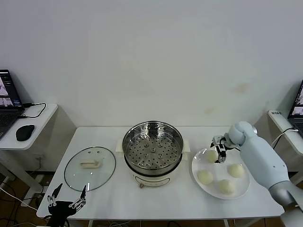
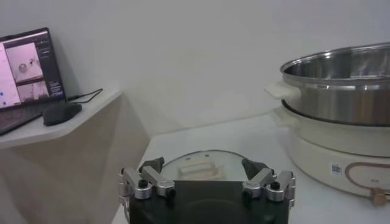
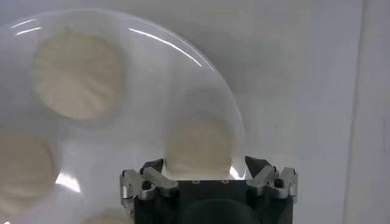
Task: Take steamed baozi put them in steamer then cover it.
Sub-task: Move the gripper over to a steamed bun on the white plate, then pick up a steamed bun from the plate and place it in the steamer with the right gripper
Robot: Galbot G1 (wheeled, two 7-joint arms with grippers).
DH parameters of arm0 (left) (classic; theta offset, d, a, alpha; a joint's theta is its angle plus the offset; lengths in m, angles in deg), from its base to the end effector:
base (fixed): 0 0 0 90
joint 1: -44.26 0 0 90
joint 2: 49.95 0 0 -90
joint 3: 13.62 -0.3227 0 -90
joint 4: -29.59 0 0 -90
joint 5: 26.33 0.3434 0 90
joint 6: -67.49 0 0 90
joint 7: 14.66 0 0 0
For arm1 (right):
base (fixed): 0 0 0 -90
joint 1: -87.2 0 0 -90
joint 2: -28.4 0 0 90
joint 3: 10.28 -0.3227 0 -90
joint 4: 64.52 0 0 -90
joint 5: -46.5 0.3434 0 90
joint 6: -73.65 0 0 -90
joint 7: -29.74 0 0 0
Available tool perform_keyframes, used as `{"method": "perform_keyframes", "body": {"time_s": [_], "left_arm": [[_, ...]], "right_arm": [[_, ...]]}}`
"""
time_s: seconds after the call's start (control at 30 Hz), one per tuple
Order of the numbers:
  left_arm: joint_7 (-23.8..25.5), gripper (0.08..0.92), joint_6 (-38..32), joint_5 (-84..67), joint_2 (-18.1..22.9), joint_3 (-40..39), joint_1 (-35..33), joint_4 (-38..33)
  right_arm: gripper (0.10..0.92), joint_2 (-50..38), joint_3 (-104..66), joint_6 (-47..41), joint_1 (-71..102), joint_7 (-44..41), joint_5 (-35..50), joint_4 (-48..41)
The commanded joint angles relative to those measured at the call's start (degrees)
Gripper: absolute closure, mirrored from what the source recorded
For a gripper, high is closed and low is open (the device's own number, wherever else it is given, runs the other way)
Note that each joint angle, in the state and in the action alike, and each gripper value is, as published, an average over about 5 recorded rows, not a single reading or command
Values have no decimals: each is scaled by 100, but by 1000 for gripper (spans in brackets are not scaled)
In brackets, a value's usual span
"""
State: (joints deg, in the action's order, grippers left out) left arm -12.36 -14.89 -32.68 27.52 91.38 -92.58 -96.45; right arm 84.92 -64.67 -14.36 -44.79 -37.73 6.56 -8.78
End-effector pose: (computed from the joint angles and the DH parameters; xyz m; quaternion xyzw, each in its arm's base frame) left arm 0.1089 0.0963 -0.2656 0.0176 -0.9835 -0.1072 0.1448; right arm 0.5204 -0.1468 -0.2333 0.4678 -0.5595 0.5737 0.3728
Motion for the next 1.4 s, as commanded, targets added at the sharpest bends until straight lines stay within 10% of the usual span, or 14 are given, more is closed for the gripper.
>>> {"method": "perform_keyframes", "body": {"time_s": [0.03, 0.57, 1.03, 1.4], "left_arm": [[-2, 177, -2, 17, -5, -5, -4, 5], [-4, 177, -4, 41, -9, -33, -19, 30], [-22, 177, -5, 38, 25, -79, 41, 17], [-73, 177, -35, -15, -8, -13, 110, -67]], "right_arm": [[203, 58, -4, -19, 11, 105, -31, -87], [421, -10, -24, -90, 27, 75, 140, -30], [431, -662, 820, -426, -1376, -636, 1897, 852], [431, 790, 2499, -240, -3948, -1218, 3478, -457]]}}
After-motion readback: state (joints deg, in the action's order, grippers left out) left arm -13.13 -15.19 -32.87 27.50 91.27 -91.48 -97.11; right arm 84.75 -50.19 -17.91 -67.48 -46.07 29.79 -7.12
